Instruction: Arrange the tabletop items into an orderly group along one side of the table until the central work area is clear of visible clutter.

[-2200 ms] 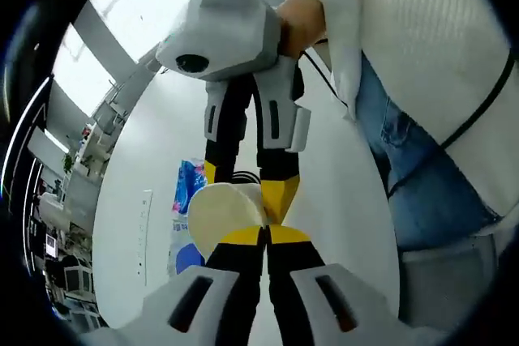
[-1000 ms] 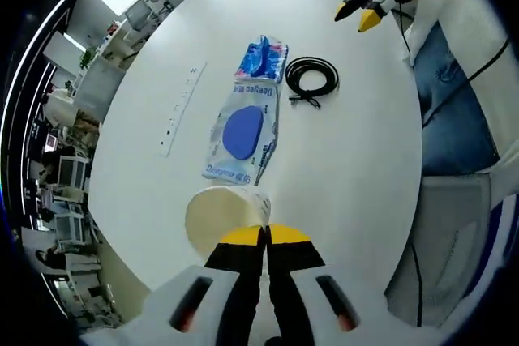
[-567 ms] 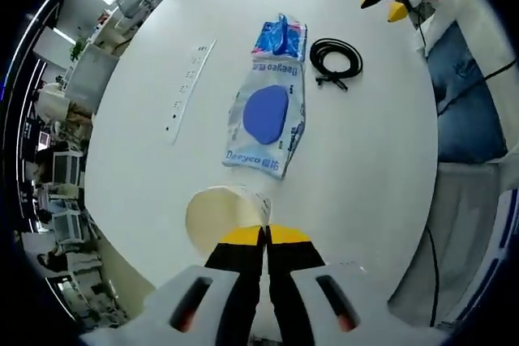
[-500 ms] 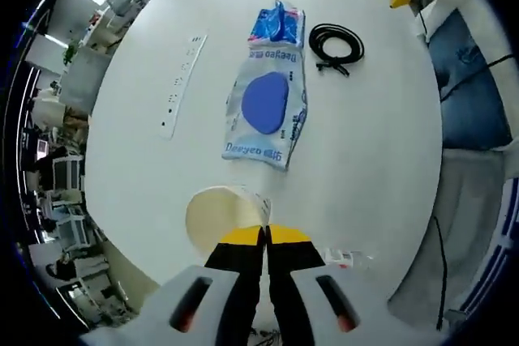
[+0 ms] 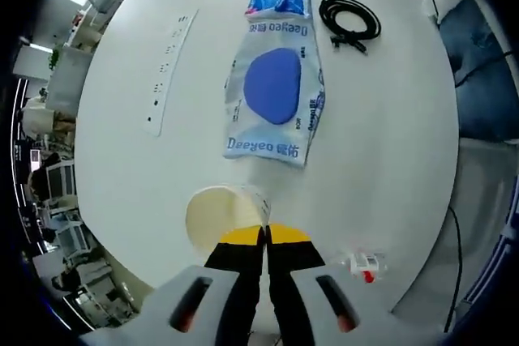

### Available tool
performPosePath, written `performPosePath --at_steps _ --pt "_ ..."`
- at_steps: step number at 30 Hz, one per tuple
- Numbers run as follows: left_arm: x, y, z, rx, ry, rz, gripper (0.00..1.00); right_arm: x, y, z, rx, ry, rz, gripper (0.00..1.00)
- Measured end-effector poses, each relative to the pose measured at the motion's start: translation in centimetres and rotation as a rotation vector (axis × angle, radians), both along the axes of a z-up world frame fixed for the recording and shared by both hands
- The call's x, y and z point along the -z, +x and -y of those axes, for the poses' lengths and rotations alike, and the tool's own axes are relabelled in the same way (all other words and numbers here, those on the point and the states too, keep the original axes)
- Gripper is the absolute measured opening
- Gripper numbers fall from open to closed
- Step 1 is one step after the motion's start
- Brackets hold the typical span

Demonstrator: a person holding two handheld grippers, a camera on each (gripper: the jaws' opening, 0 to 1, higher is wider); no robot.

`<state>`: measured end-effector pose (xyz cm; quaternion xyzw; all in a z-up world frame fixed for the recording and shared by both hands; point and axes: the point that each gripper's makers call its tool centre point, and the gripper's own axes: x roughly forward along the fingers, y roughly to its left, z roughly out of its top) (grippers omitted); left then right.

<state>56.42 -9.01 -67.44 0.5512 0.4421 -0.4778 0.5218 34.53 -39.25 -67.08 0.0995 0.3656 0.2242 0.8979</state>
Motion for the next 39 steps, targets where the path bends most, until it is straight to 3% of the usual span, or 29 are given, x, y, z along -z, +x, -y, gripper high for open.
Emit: performPosePath --at_steps 8,14,22,39 --pt "1.7 -0.2 0.2 -0.029 0.0 -0.034 0.0 0.4 0.1 -0.2 -0.005 0.014 -0.02 0.47" --pt "1.6 -0.3 0.9 -0.105 -0.072 -0.053 0.0 0.7 -0.2 -0.4 -0.021 0.01 -0.03 0.48" --pt "1.9 -0.3 0.5 -0.128 -0.064 -0.048 0.0 0.8 -0.3 -0.4 -0.024 0.01 -0.033 0.48" --pt "2.3 -0.9 1.6 -0.147 -0.081 -0.068 0.0 1.0 -0.8 0.0 -0.008 0.013 -0.039 0.48"
